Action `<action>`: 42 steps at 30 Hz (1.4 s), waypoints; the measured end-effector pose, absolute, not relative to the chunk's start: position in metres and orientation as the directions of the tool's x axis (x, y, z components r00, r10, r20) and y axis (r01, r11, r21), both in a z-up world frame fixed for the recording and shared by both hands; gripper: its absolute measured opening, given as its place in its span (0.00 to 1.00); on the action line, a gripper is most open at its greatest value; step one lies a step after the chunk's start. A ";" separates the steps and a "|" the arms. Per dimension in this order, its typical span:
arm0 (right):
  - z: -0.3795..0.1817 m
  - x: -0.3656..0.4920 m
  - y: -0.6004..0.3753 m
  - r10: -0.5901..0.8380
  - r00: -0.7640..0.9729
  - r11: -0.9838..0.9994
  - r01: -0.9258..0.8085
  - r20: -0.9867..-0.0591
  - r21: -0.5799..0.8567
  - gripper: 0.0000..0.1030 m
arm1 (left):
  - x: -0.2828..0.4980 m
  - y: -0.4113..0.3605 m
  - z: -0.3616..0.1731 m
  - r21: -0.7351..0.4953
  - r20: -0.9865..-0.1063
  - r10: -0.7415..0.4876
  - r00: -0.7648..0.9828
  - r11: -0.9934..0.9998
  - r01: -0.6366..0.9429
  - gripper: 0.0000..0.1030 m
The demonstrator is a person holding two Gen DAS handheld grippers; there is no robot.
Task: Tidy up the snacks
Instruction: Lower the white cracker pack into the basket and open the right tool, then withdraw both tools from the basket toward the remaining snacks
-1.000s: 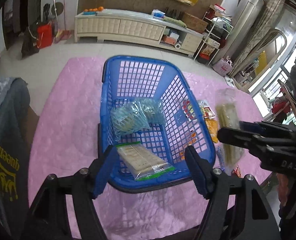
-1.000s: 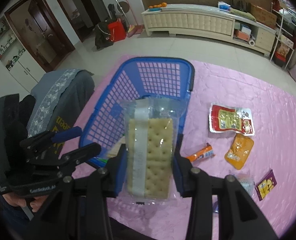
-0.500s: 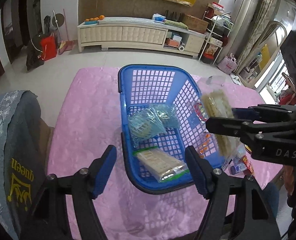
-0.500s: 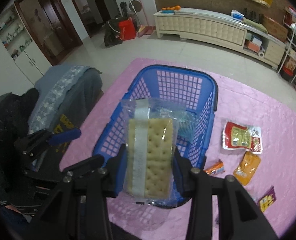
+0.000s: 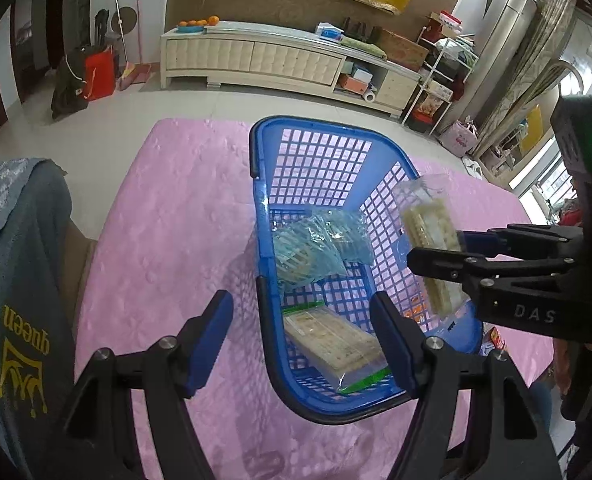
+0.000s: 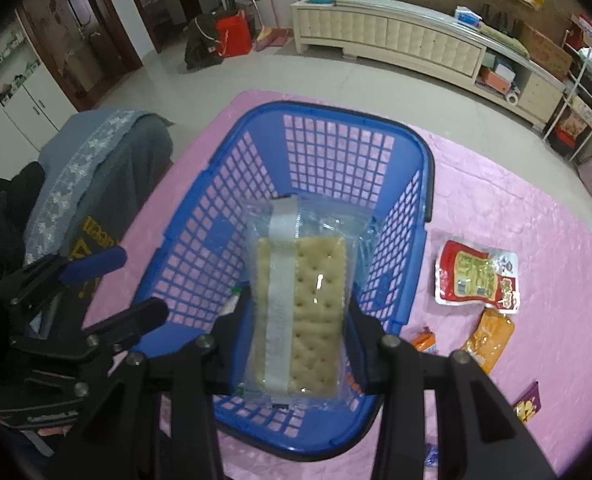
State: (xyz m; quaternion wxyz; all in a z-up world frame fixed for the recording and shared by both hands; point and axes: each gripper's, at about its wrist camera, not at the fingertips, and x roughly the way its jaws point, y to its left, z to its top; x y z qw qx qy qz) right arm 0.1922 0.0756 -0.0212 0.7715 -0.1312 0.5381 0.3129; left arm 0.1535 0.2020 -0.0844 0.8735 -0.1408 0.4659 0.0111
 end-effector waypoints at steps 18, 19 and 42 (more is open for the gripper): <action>0.009 0.167 0.016 0.356 0.302 0.800 -0.588 -0.884 0.121 0.76 | 0.138 0.160 -0.058 -0.197 -0.804 -0.081 0.590 0.971 -0.135 0.67; 0.013 0.165 0.010 0.360 0.309 0.802 -0.585 -0.880 0.122 0.76 | 0.136 0.156 -0.055 -0.194 -0.801 -0.081 0.593 0.972 -0.130 0.67; 0.058 0.128 -0.145 0.327 0.452 0.877 -0.472 -0.830 0.089 0.77 | 0.122 0.023 -0.009 -0.108 -0.723 -0.141 0.676 0.990 0.091 0.79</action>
